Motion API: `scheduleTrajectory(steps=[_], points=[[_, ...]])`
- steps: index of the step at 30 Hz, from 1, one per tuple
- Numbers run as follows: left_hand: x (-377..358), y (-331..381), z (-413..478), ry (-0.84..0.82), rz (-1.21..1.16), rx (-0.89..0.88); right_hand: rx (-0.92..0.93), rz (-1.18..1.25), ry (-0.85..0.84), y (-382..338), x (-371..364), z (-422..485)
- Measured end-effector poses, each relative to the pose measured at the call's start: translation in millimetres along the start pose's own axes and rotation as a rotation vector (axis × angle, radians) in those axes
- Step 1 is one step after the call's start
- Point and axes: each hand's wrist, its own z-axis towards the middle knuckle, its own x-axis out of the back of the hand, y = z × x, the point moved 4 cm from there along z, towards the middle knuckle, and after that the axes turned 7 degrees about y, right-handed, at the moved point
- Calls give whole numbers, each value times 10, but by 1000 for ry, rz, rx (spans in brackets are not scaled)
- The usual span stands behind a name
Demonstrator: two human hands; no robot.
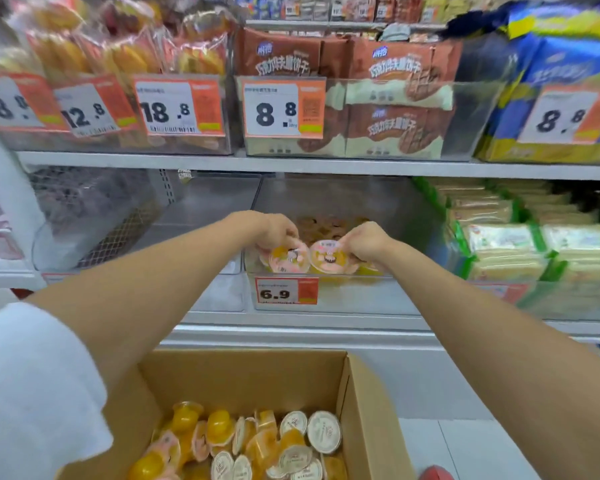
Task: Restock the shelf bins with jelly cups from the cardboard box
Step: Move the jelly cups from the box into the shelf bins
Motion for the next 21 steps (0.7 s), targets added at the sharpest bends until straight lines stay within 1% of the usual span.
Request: scheduleTrajectory(steps=[2, 4, 7, 9, 12, 13, 15, 17, 18, 21], points=[[-94, -18, 105, -122, 28, 39, -6, -69, -57, 59, -91, 47], [-205, -68, 194, -183, 61, 57, 11, -106, -92, 97, -176, 68], [-370, -154, 328, -235, 155, 19, 30, -213, -181, 102, -266, 74], [-381, -171, 387, -163, 281, -62, -8, -228, -224, 118, -301, 82], [-251, -126, 361, 98, 478, -177, -13, -271, -278, 126, -339, 87], [-220, -119, 346, 127, 515, -189, -38, -252, -292, 122, -345, 69], [-226, -132, 343, 78, 519, -167, -96, -223, -303, 103, -336, 21], [-262, -143, 371, 33, 486, -119, -125, -291, -289, 73, -339, -4], [-267, -142, 388, 17, 467, -99, -134, -285, -289, 44, -359, -9], [-242, -133, 385, -32, 442, -74, -190, -215, -362, -13, -460, -30]])
